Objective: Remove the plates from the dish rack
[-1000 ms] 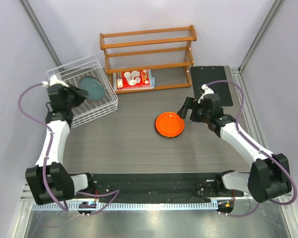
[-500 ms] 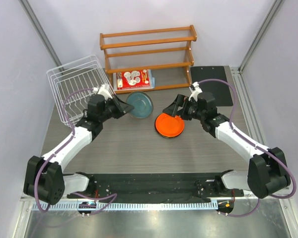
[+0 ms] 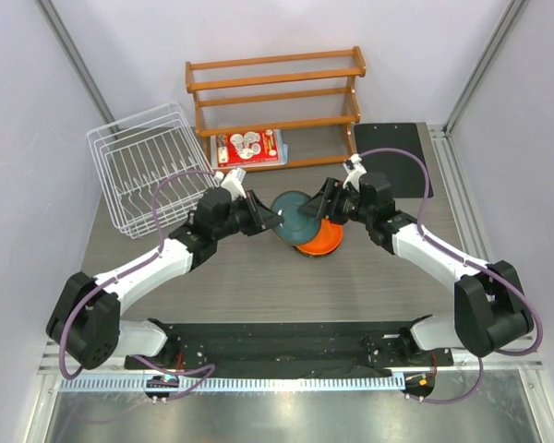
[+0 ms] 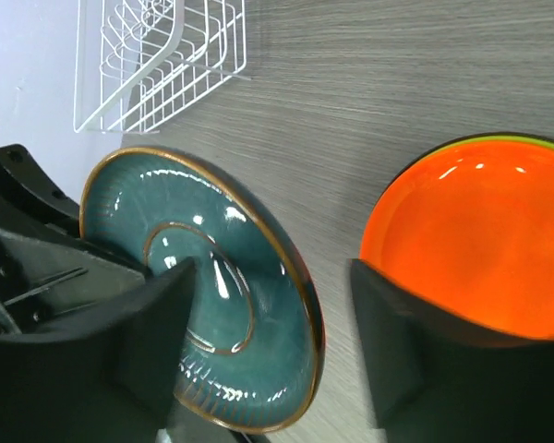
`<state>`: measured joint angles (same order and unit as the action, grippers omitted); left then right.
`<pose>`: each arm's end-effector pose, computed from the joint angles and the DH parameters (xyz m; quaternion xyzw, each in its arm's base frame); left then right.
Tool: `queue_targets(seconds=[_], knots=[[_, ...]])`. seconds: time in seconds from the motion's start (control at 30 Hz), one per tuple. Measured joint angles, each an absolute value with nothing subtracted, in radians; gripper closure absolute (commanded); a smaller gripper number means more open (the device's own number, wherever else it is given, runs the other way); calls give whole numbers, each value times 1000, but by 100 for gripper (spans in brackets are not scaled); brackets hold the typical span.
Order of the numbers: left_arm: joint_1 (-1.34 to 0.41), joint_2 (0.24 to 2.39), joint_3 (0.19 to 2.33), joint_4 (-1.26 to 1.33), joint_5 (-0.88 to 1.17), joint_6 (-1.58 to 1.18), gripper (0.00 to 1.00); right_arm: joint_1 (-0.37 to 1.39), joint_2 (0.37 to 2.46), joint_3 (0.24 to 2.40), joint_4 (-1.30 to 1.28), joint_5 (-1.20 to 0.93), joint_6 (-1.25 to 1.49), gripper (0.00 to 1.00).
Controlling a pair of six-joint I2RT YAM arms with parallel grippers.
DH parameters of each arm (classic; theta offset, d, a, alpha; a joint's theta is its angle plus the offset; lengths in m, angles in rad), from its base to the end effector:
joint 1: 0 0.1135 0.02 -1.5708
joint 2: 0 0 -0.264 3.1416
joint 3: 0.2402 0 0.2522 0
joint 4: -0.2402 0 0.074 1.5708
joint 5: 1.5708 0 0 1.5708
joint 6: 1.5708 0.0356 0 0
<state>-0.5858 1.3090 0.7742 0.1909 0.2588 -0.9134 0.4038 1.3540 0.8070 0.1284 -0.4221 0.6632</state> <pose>0.2408 -0.1707 0.2587 -0.0589 0.8121 -0.4662 0.3460 0.2710 0.1316 0.2519 -0.0071 0.8279 0.4221 0.3693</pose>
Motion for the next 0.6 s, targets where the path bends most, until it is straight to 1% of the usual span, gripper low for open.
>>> queue_targets(seconds=[0.03,0.07,0.1,0.17,0.3,0.33,0.37,0.4,0.43,0.47,0.5,0.53,0.57,0.6], knots=[[-593,1310,775,191,257,-913,100,404,1356,804,132,-422,665,66],[-596,1311,776,191,255,-913,100,404,1356,798,138,-423,666,88],[-597,1311,778,184,246,-912,100,403,1356,793,147,-422,668,98],[-577,1311,779,162,225,-931,100,385,1346,773,191,-450,695,99],[-566,1305,783,169,222,-966,100,376,1317,762,231,-431,710,99],[-569,1304,785,171,219,-966,98,376,1308,758,232,-424,710,99],[-571,1304,785,171,218,-966,90,376,1301,754,232,-419,710,99],[-574,1304,785,174,216,-966,63,376,1293,751,229,-413,710,99],[-576,1304,785,175,215,-966,51,377,1288,750,224,-407,709,99],[-577,1304,787,173,210,-959,26,377,1283,750,221,-403,710,99],[-581,1306,789,169,197,-938,19,383,1278,750,211,-387,697,99],[-585,1309,797,167,192,-920,14,392,1273,749,181,-368,684,99],[-589,1311,806,167,184,-907,5,397,1272,748,157,-355,676,99],[-590,1312,817,165,177,-896,1,400,1272,746,131,-340,664,99]])
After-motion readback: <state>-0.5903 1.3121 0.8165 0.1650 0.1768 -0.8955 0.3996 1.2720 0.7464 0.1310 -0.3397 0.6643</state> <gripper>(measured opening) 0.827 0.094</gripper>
